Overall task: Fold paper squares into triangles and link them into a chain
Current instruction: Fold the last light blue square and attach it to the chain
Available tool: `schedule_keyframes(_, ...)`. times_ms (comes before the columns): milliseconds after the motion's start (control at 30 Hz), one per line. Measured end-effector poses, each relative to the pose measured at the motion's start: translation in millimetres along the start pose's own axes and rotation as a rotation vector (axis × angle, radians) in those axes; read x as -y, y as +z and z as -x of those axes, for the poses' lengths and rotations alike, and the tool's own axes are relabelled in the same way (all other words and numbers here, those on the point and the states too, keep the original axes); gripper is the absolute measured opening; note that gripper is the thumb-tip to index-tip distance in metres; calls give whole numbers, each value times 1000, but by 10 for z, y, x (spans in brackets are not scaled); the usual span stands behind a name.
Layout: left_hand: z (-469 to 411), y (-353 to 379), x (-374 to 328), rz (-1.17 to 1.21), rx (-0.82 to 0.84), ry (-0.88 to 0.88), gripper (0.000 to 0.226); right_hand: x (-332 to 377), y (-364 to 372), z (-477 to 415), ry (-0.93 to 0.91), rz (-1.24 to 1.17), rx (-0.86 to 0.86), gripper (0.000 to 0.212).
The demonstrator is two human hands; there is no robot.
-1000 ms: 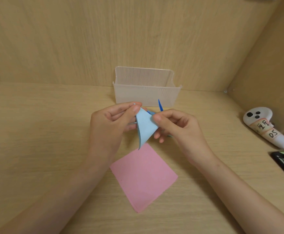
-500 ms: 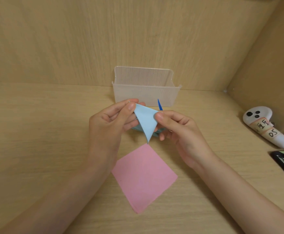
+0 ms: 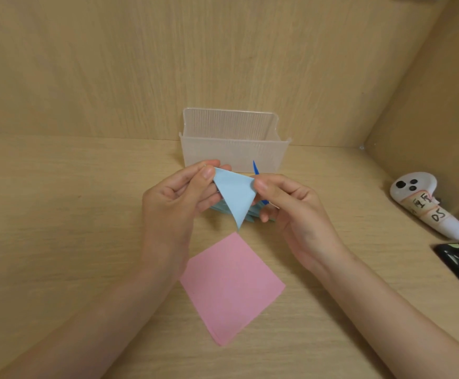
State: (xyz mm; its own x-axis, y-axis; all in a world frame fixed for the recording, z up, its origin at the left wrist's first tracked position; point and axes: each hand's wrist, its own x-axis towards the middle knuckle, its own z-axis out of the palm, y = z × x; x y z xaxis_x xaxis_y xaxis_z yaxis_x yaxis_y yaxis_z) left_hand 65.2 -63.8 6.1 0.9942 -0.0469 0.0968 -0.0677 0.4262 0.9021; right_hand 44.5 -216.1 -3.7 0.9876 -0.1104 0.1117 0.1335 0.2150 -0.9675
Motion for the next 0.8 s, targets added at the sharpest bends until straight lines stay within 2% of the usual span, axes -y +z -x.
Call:
schedule_keyframes(133,8,6,6,-20,15,23,9,10,6,-7,-53,50,-65,15)
schedule_keyframes(300,-26,-12,27,-128,36,29,11,18,-5,-6,-112,108,-116,4)
schedule_keyframes(433,-60,-35,41,-289,77,70,19,30,-16,4,-190,209,-127,9)
schedule_keyframes(667,-95,-63,17,-313,28,101,18,82,-76,-16,-302,275,22,15)
schedule_keyframes(800,-92,-60,-24,-331,39,146,17,132,-175,-51,-370,396,83,15)
